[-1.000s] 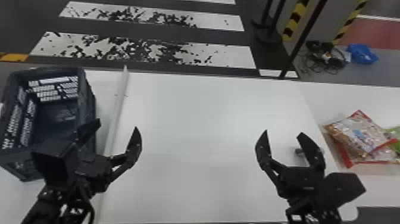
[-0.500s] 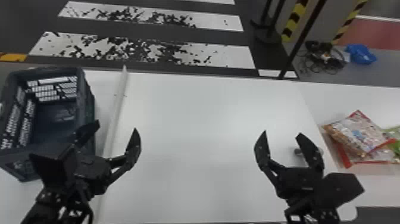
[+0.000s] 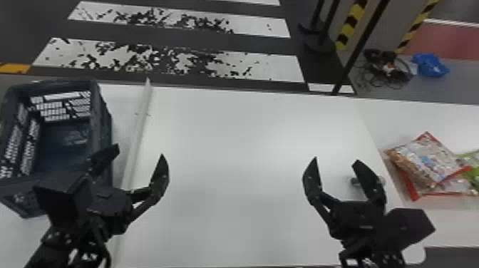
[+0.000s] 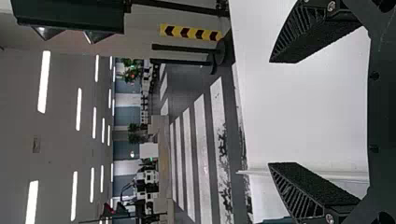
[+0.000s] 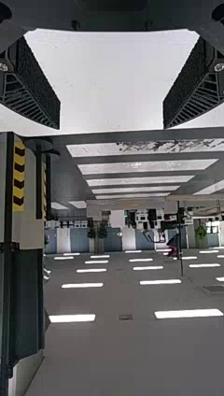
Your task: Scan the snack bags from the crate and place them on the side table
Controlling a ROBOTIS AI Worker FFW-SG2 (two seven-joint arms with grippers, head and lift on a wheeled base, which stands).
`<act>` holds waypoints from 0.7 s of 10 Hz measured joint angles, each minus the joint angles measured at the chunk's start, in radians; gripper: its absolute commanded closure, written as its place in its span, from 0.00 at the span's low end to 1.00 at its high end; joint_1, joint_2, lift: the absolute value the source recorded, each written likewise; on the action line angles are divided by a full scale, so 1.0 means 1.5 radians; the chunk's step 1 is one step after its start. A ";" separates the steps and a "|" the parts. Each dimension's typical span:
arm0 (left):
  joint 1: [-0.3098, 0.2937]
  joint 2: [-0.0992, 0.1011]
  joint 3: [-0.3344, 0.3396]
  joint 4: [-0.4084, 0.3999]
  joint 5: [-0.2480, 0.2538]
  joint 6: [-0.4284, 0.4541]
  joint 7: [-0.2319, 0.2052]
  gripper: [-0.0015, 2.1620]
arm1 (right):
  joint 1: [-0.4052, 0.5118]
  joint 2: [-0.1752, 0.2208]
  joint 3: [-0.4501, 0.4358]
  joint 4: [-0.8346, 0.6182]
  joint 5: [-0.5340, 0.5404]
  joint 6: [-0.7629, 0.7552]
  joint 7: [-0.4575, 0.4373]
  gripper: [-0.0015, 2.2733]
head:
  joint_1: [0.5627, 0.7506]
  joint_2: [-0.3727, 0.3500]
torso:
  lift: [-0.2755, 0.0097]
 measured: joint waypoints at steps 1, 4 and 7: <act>0.001 0.000 -0.001 0.000 0.000 0.000 0.000 0.04 | 0.002 0.000 0.000 -0.002 0.000 0.000 0.000 0.03 | 0.70 0.34 | 0.64; 0.002 0.000 -0.003 -0.001 0.000 0.000 0.000 0.04 | 0.007 0.000 0.001 -0.006 0.000 -0.001 0.001 0.03 | 0.70 0.34 | 0.64; 0.003 0.000 -0.004 0.000 0.000 -0.003 0.000 0.04 | 0.009 0.000 0.002 -0.006 -0.001 -0.004 0.001 0.03 | 0.70 0.34 | 0.64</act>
